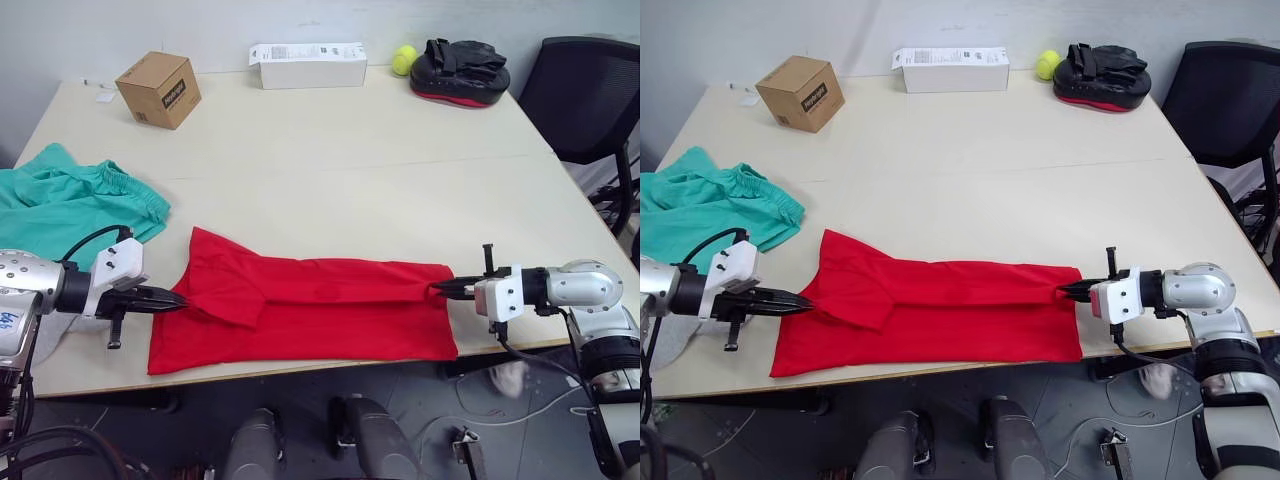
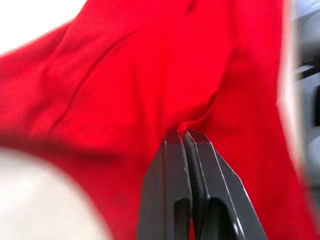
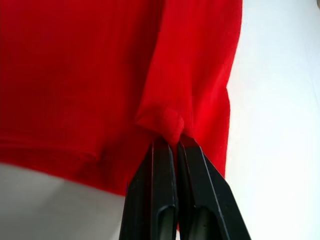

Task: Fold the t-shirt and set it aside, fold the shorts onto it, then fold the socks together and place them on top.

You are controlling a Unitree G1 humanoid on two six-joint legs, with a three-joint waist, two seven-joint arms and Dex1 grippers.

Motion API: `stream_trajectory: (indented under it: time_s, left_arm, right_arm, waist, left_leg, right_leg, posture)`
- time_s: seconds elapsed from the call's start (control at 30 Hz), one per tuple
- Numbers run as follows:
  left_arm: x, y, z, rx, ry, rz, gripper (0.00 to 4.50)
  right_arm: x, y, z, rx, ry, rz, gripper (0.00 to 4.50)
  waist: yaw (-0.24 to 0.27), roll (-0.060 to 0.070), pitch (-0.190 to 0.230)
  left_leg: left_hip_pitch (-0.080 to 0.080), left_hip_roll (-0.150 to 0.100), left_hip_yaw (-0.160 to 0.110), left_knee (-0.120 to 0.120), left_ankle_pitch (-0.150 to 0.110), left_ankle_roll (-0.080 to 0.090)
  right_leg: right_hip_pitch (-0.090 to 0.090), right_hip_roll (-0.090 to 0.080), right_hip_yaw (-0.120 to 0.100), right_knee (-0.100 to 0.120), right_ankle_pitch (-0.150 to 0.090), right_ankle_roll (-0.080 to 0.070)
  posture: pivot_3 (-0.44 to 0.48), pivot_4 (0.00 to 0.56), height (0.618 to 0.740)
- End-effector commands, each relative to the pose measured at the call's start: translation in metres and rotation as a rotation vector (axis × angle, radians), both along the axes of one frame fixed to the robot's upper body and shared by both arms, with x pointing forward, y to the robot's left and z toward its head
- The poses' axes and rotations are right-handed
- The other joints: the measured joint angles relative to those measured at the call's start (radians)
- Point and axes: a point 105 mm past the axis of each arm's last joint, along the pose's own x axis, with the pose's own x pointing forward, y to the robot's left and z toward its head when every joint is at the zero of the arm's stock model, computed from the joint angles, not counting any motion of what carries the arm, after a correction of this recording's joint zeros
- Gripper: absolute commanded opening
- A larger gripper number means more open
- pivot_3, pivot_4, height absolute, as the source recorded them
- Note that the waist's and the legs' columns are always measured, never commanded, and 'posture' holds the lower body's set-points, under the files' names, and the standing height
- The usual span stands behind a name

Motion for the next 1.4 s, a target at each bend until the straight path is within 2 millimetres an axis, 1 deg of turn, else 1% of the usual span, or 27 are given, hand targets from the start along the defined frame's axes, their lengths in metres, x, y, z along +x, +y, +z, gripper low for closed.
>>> stream_trajectory:
  time_s: [0.03, 0.13, 0.37, 0.53, 0.63, 0.73, 0.8, 0.93, 1.03, 1.07, 1.17, 1.23, 1.3, 1.33, 1.4]
  left_arm:
    - [0.0, -0.009, 0.009, -0.031, -0.012, -0.022, 0.0]
    - [-0.006, -0.013, 0.01, -0.06, 0.033, -0.026, 0.0]
    - [-0.015, -0.012, 0.008, -0.07, 0.113, 0.004, 0.0]
    - [-0.017, -0.007, 0.016, -0.106, 0.165, 0.043, 0.0]
    - [-0.016, -0.003, 0.02, -0.123, 0.172, 0.068, 0.62]
    - [-0.016, -0.003, 0.022, -0.133, 0.178, 0.074, 1.54]
    - [-0.015, -0.004, 0.022, -0.134, 0.175, 0.078, 2.14]
    - [-0.015, -0.003, 0.025, -0.137, 0.176, 0.08, 3.4]
    - [-0.004, -0.003, 0.042, -0.208, 0.157, 0.115, 4.34]
    - [0.001, -0.003, 0.048, -0.229, 0.145, 0.129, 4.43]
    - [0.022, -0.004, 0.06, -0.27, 0.104, 0.177, 4.43]
    - [0.036, -0.005, 0.061, -0.272, 0.075, 0.193, 4.43]
    - [0.05, -0.006, 0.056, -0.237, 0.043, 0.208, 4.43]
    - [0.054, -0.01, 0.054, -0.238, 0.036, 0.201, 4.26]
    - [0.054, -0.027, 0.055, -0.285, 0.05, 0.114, 3.79]
  right_arm:
    - [0.004, -0.004, 0.01, -0.011, -0.048, -0.001, 0.02]
    - [0.001, -0.003, 0.009, -0.031, -0.046, 0.025, 0.02]
    - [0.001, 0.0, 0.014, -0.035, -0.061, 0.038, 0.02]
    - [-0.002, -0.006, 0.019, -0.054, -0.05, 0.034, 0.02]
    - [-0.002, -0.006, 0.023, -0.036, -0.024, 0.025, 0.0]
    - [-0.004, -0.002, 0.025, -0.022, -0.009, 0.033, 0.65]
    - [-0.004, 0.001, 0.025, -0.015, -0.002, 0.031, 1.25]
    - [-0.01, 0.002, 0.025, -0.006, 0.065, 0.029, 2.59]
    - [-0.011, 0.003, 0.037, 0.094, 0.217, -0.033, 2.63]
    - [-0.01, 0.004, 0.043, 0.13, 0.279, -0.06, 2.63]
    - [-0.007, 0.009, 0.058, 0.234, 0.462, -0.124, 2.63]
    - [0.003, 0.014, 0.065, 0.3, 0.517, -0.174, 2.63]
    - [0.015, 0.019, 0.067, 0.333, 0.532, -0.225, 2.63]
    - [0.019, 0.023, 0.066, 0.338, 0.535, -0.237, 2.63]
    - [0.019, 0.038, 0.066, 0.358, 0.571, -0.208, 2.23]
  waist:
    - [0.001, 0.0, 0.0]
    - [0.001, 0.0, 0.0]
    - [-0.002, 0.001, 0.0]
    - [0.0, 0.001, 0.001]
    - [0.0, 0.001, 0.001]
    - [0.0, 0.001, 0.001]
    - [0.0, 0.001, 0.001]
    - [0.002, 0.001, 0.001]
    - [0.004, 0.001, 0.001]
    - [0.006, 0.001, 0.001]
    - [0.01, 0.001, 0.001]
    - [0.012, 0.002, 0.0]
    - [0.011, 0.002, 0.0]
    - [0.011, 0.002, 0.0]
    - [0.012, 0.002, 0.0]
  left_leg:
    - [0.0, 0.0, 0.0, 0.0, -0.001, 0.0]
    - [0.0, 0.0, 0.0, 0.0, -0.002, -0.001]
    - [0.001, 0.001, 0.0, 0.0, -0.002, -0.002]
    - [0.001, 0.001, 0.0, 0.001, 0.0, -0.001]
    - [0.001, 0.001, 0.0, 0.002, 0.0, -0.001]
    - [0.001, 0.001, 0.0, 0.001, 0.0, -0.001]
    - [0.001, 0.001, 0.0, 0.001, 0.0, -0.001]
    - [0.001, 0.001, 0.0, 0.001, -0.001, -0.001]
    - [0.001, 0.001, -0.001, 0.001, -0.001, -0.001]
    - [0.001, 0.001, -0.001, 0.002, -0.001, -0.001]
    - [0.001, 0.001, -0.001, 0.003, 0.0, 0.0]
    - [0.001, 0.001, -0.001, 0.002, 0.0, 0.0]
    - [0.001, 0.001, 0.0, 0.002, 0.0, 0.0]
    - [0.001, 0.001, 0.0, 0.002, 0.0, -0.001]
    - [-0.001, 0.001, -0.001, 0.002, 0.0, -0.001]
  right_leg:
    - [0.0, 0.0, 0.0, 0.0, 0.0, 0.0]
    - [0.0, 0.0, 0.0, 0.0, 0.0, 0.001]
    - [0.0, 0.001, 0.0, 0.002, 0.0, 0.001]
    - [0.001, 0.0, 0.0, 0.002, 0.0, 0.0]
    - [0.001, 0.0, 0.0, 0.002, -0.001, 0.0]
    - [0.001, 0.0, 0.0, 0.002, -0.001, 0.0]
    - [0.001, 0.0, 0.0, 0.002, -0.001, 0.0]
    - [0.001, 0.0, 0.0, 0.002, -0.001, 0.0]
    - [0.001, 0.0, 0.0, 0.002, -0.001, 0.0]
    - [0.001, 0.0, -0.001, 0.002, -0.001, 0.0]
    - [0.001, 0.0, -0.001, 0.002, 0.0, 0.0]
    - [0.001, 0.0, -0.001, 0.002, 0.0, -0.001]
    - [0.0, 0.0, -0.001, 0.002, 0.0, -0.001]
    - [0.0, 0.0, -0.001, 0.002, 0.0, -0.001]
    - [-0.002, 0.0, -0.001, 0.003, 0.0, -0.001]
  posture:
    - [0.0, 0.15, 0.74]
    - [0.0, 0.15, 0.74]
    - [0.0, 0.15, 0.74]
    - [0.0, 0.15, 0.74]
    - [0.0, 0.15, 0.74]
    - [0.0, 0.15, 0.74]
    - [0.0, 0.15, 0.74]
    - [0.0, 0.15, 0.74]
    - [0.0, 0.15, 0.74]
    - [0.0, 0.15, 0.74]
    - [0.0, 0.15, 0.74]
    - [0.0, 0.15, 0.74]
    - [0.0, 0.15, 0.74]
    - [0.0, 0.15, 0.74]
    - [0.0, 0.15, 0.74]
